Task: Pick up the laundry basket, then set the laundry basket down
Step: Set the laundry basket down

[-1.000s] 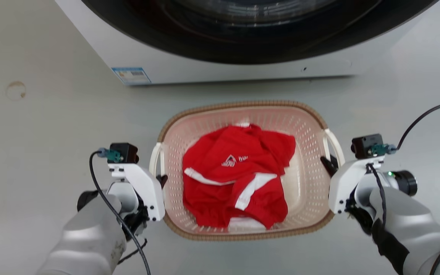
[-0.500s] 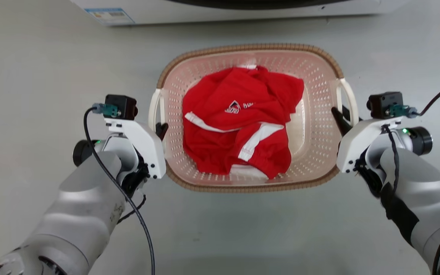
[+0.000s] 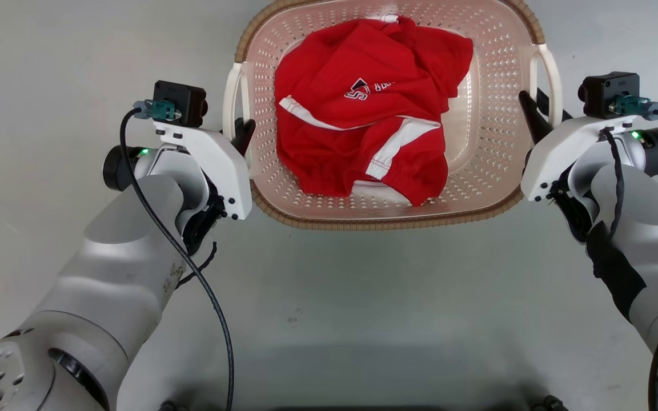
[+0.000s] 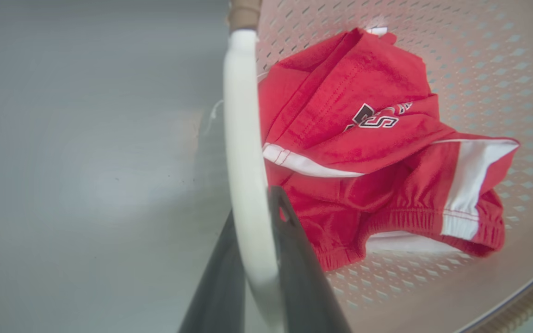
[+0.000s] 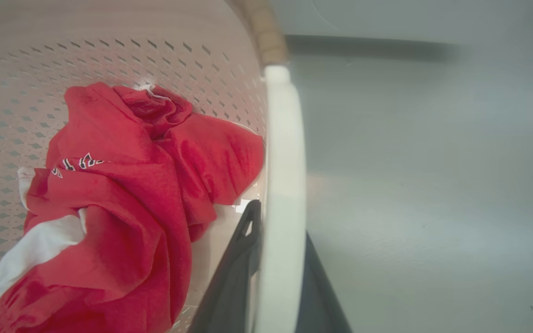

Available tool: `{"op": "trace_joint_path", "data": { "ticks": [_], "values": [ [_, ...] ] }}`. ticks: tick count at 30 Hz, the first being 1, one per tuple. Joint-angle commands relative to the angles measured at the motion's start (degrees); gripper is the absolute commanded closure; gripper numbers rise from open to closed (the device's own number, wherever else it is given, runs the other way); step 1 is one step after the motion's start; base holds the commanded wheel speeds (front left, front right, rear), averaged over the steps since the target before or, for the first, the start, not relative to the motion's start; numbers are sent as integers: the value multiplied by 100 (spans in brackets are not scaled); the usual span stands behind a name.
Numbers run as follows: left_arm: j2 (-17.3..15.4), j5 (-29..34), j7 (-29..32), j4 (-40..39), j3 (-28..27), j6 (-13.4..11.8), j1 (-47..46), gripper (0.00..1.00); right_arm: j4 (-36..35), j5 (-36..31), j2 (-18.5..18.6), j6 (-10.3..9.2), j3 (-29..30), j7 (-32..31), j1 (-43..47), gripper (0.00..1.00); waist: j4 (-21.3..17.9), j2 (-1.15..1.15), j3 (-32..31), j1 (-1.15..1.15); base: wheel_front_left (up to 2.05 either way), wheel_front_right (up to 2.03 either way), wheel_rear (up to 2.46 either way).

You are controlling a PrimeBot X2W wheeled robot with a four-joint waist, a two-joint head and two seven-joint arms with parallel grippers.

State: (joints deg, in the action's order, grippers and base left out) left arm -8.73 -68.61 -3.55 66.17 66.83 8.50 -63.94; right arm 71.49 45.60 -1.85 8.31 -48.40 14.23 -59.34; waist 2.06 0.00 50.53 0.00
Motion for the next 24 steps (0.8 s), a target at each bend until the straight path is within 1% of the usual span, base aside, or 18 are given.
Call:
{"op": "trace_joint_path", "data": {
  "ticks": [1, 11, 18, 20, 21, 22, 23, 24],
  "values": [
    [-652, 68, -103, 188, -47, -101, -75, 100, 246, -165, 525, -82, 154, 75, 212, 100, 40, 0, 122, 0, 0, 0, 0],
    [-620, 169, -699, 108, 160, -101, -351, 100, 49, -1206, 493, -82, 1072, 76, 171, 100, 146, 0, 466, 0, 0, 0, 0],
    [-596, 45, -763, 94, 241, -101, -317, 100, -86, -1742, 479, -82, 1623, 76, 341, 100, 171, 0, 514, 0, 0, 0, 0],
    [-591, 26, -759, 83, 254, -101, -309, 100, -113, -1779, 477, -82, 1676, 76, 377, 100, 176, 0, 512, 0, 0, 0, 0],
    [-564, -26, -738, 10, 279, -101, -286, 100, -245, -1769, 476, -82, 1682, 76, 497, 71, 204, 0, 507, 0, 0, 0, 0],
    [-552, -47, -751, -77, 298, -101, -275, 53, -351, -1745, 475, -82, 1609, 76, 563, 0, 218, 0, 507, 0, 0, 0, 0],
    [-551, -70, -748, -230, 328, -101, -253, 0, -504, -1712, 475, -82, 1517, 76, 619, 0, 219, 0, 510, 0, 0, 0, 0],
    [-578, -86, -766, -389, 360, -101, -236, 0, -629, -1658, 475, -82, 1414, 76, 677, 0, 222, 0, 514, 0, 0, 0, 0]
  ]
}}
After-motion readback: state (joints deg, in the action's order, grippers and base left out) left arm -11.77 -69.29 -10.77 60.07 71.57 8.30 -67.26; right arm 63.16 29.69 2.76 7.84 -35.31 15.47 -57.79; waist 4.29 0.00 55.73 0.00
